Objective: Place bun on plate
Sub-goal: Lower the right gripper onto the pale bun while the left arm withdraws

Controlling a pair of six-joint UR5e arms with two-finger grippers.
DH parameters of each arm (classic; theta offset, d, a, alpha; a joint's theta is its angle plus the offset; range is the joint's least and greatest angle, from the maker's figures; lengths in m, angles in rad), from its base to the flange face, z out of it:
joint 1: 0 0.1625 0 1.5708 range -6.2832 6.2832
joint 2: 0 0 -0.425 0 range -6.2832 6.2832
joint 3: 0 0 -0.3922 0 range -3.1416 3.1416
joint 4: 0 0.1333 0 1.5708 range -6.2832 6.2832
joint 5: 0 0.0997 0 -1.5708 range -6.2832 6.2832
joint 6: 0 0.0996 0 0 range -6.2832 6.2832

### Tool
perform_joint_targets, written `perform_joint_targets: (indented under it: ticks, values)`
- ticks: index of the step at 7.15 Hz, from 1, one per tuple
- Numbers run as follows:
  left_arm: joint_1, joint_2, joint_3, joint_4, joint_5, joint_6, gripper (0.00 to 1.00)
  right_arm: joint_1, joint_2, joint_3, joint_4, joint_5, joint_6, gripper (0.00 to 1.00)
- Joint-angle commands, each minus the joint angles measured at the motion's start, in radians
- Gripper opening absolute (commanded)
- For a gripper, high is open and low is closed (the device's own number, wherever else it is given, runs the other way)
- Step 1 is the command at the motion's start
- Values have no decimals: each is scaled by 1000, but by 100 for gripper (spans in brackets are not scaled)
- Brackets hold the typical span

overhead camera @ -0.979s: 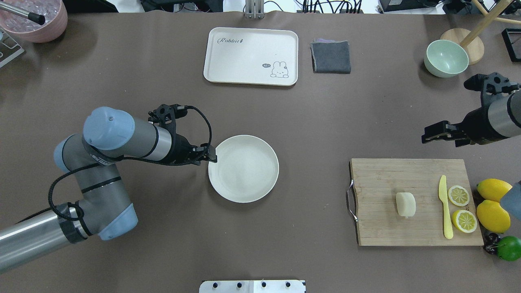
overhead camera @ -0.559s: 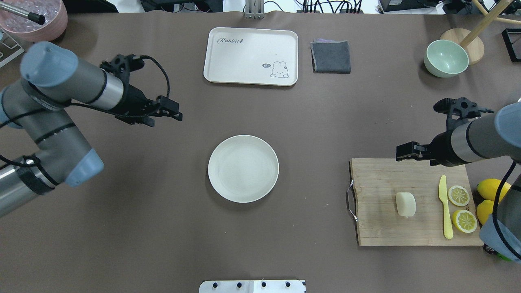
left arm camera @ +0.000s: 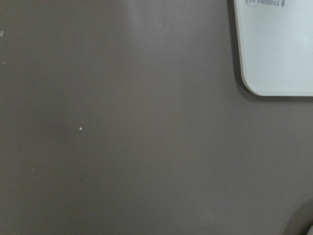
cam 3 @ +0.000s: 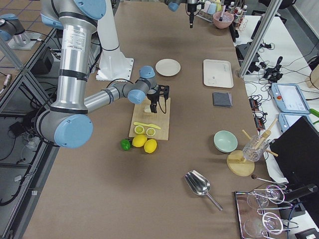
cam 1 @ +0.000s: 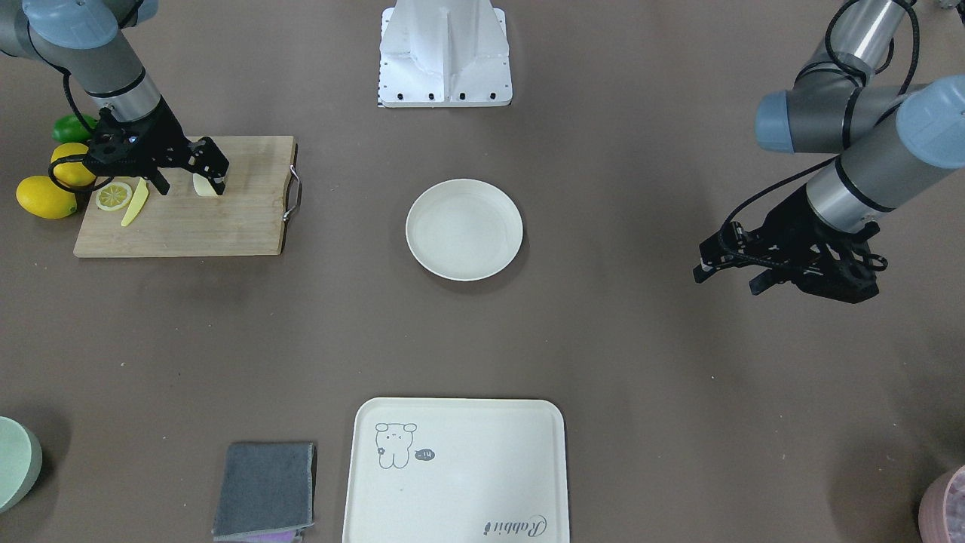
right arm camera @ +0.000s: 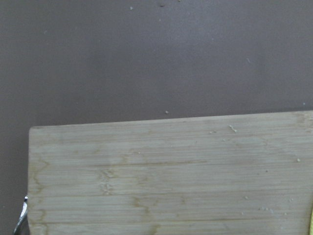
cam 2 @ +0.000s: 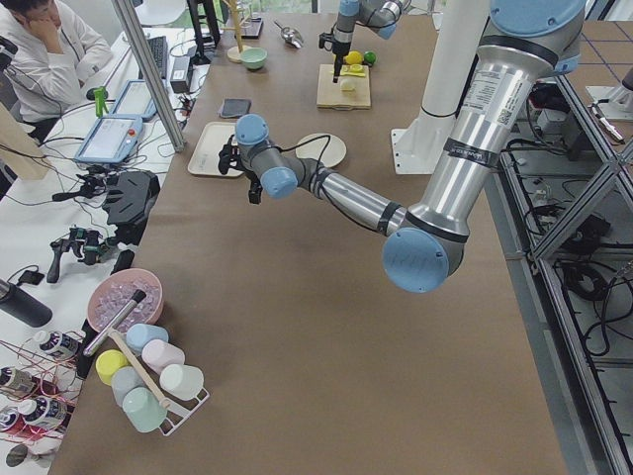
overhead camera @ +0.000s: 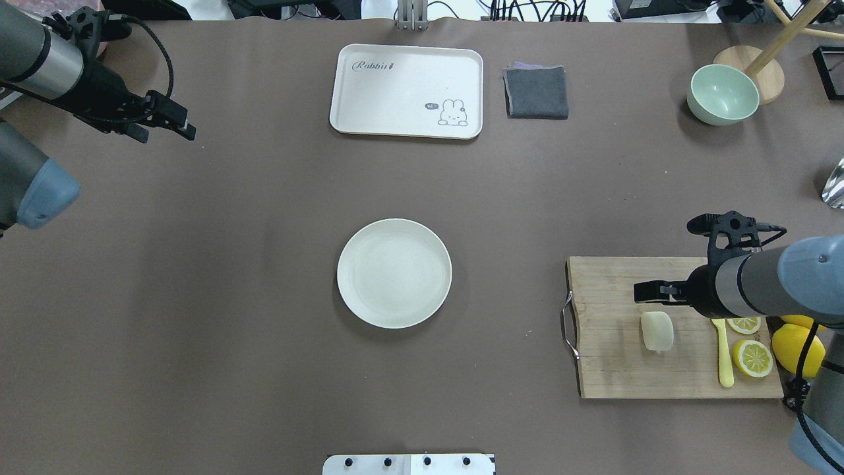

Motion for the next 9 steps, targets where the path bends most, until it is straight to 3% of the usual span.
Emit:
perform_joint_targets:
  ticks: [1, 2, 4, 5, 7, 8, 9]
  values:
    - [-7, 3, -1, 10, -3, 16, 98, -80, -20, -6, 20, -69, 29, 96]
    - [-8, 3, 0, 10, -2, 16, 98, -102, -19, -6, 20, -90, 54, 84]
    - [-7, 3, 2, 10, -2, 16, 98, -114, -17, -6, 16, -91, 56, 24]
    - [-8, 1, 2, 12, -3, 16, 98, -116, -14, -5, 16, -91, 56, 1]
    - [-65, 3, 9, 68, -23, 108, 98, -119, -10, -2, 16, -91, 56, 0]
    - [-180, -1, 17, 264, -64, 379, 98, -121, 19, -5, 11, -87, 54, 0]
    - [-329, -13, 19, 522, -62, 716, 98, -121, 109, -8, -65, -87, 54, 0]
